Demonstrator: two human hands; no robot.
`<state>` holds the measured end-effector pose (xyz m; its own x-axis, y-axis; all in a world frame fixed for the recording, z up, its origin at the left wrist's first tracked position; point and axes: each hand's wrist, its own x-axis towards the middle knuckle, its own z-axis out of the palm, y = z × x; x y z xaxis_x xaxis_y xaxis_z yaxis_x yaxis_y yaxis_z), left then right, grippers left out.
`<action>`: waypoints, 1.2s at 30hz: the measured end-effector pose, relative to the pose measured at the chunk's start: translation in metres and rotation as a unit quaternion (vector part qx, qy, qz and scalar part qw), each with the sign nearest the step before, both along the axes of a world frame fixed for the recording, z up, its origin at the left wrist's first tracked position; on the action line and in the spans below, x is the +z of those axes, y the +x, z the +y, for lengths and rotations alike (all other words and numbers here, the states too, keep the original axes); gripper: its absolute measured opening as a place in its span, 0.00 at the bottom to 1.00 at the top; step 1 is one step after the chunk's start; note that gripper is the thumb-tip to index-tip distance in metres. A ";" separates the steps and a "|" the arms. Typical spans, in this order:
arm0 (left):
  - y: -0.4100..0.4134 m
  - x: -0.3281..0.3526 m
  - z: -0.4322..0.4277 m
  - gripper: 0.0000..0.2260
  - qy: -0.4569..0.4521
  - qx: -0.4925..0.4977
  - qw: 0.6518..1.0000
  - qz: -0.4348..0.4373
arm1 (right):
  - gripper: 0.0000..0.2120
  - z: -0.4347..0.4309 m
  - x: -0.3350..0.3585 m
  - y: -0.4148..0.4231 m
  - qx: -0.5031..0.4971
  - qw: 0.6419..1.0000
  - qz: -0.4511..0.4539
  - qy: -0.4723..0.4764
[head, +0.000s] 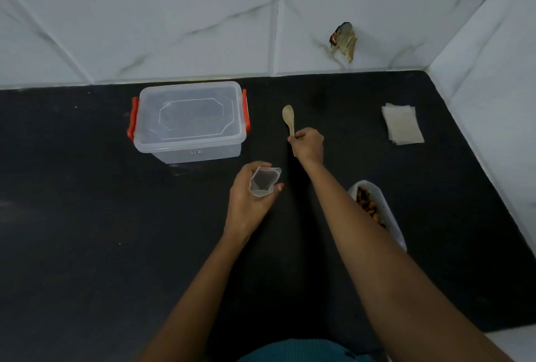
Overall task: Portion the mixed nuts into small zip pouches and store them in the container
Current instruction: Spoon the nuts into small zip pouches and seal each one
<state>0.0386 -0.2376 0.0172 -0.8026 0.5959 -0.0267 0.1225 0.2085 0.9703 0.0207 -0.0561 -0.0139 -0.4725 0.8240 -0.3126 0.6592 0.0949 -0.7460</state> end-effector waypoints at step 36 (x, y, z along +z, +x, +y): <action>0.131 -0.012 0.002 0.24 -0.070 -0.199 0.977 -0.013 | 0.09 -0.065 0.050 0.302 -0.158 0.982 0.072 0.076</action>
<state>0.1692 -0.2358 0.0056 -0.5062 0.8497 -0.1475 0.1958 0.2798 0.9399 0.3230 -0.1206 0.0357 -0.2160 0.9686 -0.1232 0.5628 0.0204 -0.8263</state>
